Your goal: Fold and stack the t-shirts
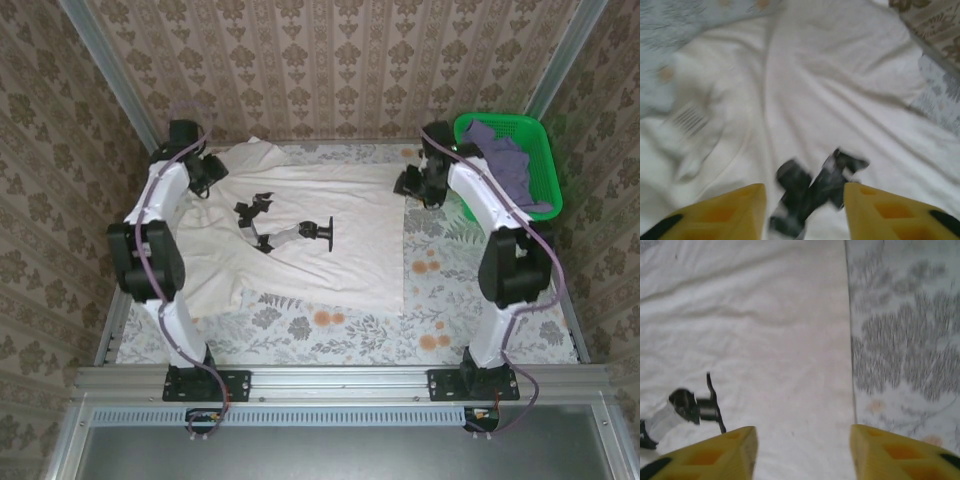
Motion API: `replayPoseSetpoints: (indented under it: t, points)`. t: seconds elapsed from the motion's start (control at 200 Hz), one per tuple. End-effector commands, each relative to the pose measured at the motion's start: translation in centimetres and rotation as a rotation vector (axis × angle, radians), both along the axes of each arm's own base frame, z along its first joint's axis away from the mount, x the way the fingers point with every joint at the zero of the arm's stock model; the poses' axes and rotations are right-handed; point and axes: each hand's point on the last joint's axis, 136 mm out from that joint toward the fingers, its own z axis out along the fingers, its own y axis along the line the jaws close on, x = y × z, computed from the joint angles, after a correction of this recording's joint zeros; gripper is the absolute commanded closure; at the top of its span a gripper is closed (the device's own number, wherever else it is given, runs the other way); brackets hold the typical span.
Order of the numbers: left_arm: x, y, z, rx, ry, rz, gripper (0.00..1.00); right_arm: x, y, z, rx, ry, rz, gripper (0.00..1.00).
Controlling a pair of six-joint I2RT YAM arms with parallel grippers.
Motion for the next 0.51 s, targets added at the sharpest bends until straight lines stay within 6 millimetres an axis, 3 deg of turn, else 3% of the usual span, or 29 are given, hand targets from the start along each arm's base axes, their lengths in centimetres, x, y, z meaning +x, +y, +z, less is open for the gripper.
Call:
replayPoseSetpoints:
  t: [0.0, 0.125, 0.235, 0.405, 0.5]
  points:
    - [-7.1, 2.7, -5.0, 0.075, 0.196, 0.101, 0.61, -4.4, 3.4, -3.5, 0.100, 0.067, 0.046, 0.54]
    - [-13.6, 4.4, -8.4, 0.060, 0.314, 0.192, 0.62, -9.2, 6.1, -7.2, 0.089, 0.161, 0.117, 0.57]
    - [-17.4, 4.8, -10.6, 0.019, 0.392, 0.240, 0.63, -11.5, 7.4, -9.8, 0.065, 0.221, 0.173, 0.58]
    - [-22.5, 5.1, -13.4, 0.035, 0.532, 0.307, 0.63, -13.7, 6.1, -12.7, 0.004, 0.318, 0.161, 0.59]
    - [-25.1, 5.0, -14.4, 0.030, 0.605, 0.350, 0.62, -15.1, 4.1, -14.0, -0.058, 0.378, 0.119, 0.59]
